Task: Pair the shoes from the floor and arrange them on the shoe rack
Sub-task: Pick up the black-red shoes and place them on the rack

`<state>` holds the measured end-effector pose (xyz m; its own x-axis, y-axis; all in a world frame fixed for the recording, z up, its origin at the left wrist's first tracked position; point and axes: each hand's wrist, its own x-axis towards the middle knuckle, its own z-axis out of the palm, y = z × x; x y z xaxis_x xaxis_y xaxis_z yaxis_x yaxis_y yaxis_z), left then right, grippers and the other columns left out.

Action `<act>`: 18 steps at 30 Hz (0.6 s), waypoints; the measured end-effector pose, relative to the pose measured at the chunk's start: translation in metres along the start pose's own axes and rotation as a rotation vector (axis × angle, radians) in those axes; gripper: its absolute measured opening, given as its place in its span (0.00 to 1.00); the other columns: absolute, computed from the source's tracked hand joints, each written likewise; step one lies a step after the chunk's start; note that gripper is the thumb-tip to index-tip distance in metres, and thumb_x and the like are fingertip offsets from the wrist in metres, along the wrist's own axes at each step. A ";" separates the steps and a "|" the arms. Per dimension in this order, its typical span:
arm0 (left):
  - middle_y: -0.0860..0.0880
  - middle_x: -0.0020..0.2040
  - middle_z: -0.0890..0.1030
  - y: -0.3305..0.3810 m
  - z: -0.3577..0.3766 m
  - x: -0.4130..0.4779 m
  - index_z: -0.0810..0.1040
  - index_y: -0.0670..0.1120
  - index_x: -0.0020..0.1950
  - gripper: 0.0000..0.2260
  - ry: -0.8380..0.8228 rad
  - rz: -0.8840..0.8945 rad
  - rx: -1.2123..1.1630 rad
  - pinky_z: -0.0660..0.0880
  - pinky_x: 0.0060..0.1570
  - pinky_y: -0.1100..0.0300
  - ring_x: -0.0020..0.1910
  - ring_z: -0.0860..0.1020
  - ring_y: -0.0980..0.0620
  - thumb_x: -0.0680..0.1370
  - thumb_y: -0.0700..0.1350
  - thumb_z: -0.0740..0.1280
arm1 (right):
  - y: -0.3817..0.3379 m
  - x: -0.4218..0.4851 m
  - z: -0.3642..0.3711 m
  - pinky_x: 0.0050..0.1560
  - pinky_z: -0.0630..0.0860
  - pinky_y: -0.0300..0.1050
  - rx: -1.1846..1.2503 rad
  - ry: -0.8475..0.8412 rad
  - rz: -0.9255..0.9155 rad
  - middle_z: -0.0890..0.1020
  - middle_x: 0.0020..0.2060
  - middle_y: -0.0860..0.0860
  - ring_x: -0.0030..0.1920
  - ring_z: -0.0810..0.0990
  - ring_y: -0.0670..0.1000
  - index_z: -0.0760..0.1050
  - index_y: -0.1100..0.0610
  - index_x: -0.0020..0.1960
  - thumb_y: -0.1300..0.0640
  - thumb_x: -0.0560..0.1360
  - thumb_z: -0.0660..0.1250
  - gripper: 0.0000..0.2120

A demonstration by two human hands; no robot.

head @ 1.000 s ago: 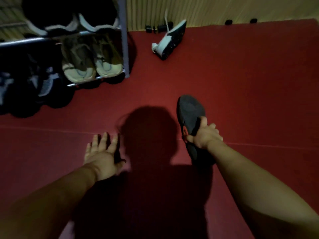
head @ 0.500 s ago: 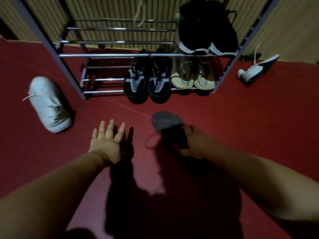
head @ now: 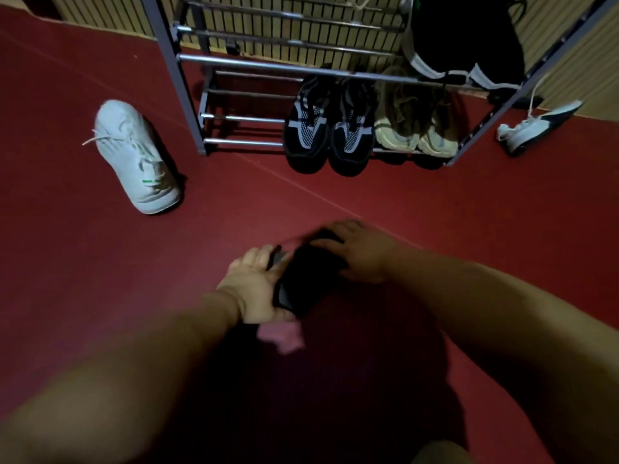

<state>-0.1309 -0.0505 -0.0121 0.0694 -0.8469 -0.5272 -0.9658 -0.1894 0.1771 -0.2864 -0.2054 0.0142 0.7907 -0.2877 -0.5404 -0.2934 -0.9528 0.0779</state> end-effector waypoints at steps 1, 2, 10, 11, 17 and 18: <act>0.43 0.77 0.43 0.005 0.003 0.000 0.38 0.51 0.77 0.49 0.004 -0.004 0.015 0.50 0.72 0.49 0.75 0.47 0.40 0.69 0.68 0.65 | 0.006 -0.005 0.001 0.73 0.50 0.52 0.040 0.004 0.058 0.48 0.77 0.55 0.76 0.49 0.57 0.47 0.47 0.77 0.46 0.77 0.61 0.34; 0.42 0.77 0.44 0.009 0.005 -0.001 0.38 0.50 0.77 0.49 0.017 -0.010 0.030 0.50 0.71 0.49 0.75 0.48 0.40 0.69 0.67 0.65 | 0.011 -0.009 0.004 0.72 0.51 0.53 0.063 0.013 0.108 0.48 0.76 0.55 0.75 0.49 0.57 0.47 0.47 0.77 0.45 0.77 0.60 0.34; 0.51 0.76 0.57 -0.010 -0.011 -0.002 0.47 0.54 0.77 0.46 -0.019 0.035 -0.513 0.56 0.67 0.65 0.74 0.57 0.51 0.66 0.64 0.66 | 0.037 -0.023 0.004 0.71 0.54 0.55 0.162 0.128 0.315 0.50 0.76 0.55 0.74 0.51 0.57 0.49 0.47 0.77 0.42 0.77 0.60 0.34; 0.52 0.74 0.61 -0.017 -0.014 -0.001 0.51 0.52 0.77 0.43 -0.062 0.032 -0.746 0.57 0.65 0.67 0.73 0.60 0.54 0.68 0.61 0.68 | 0.039 -0.020 -0.001 0.70 0.54 0.56 0.219 0.183 0.343 0.51 0.76 0.56 0.74 0.52 0.58 0.50 0.48 0.77 0.42 0.77 0.61 0.34; 0.47 0.70 0.68 -0.061 -0.021 0.003 0.60 0.47 0.75 0.27 0.183 -0.111 -1.147 0.60 0.68 0.63 0.68 0.66 0.54 0.78 0.42 0.65 | 0.029 -0.005 -0.016 0.70 0.56 0.56 0.231 0.256 0.304 0.52 0.76 0.56 0.74 0.54 0.58 0.52 0.49 0.77 0.41 0.77 0.60 0.33; 0.45 0.70 0.68 -0.070 -0.019 0.006 0.59 0.49 0.76 0.26 0.246 -0.147 -1.066 0.60 0.68 0.63 0.69 0.67 0.51 0.80 0.41 0.62 | 0.025 -0.004 -0.016 0.70 0.56 0.56 0.215 0.246 0.274 0.52 0.76 0.56 0.74 0.54 0.58 0.52 0.49 0.76 0.41 0.76 0.61 0.33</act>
<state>-0.0584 -0.0518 -0.0117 0.3284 -0.8343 -0.4428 -0.2414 -0.5273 0.8147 -0.2882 -0.2301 0.0315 0.7648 -0.5672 -0.3055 -0.5956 -0.8033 0.0004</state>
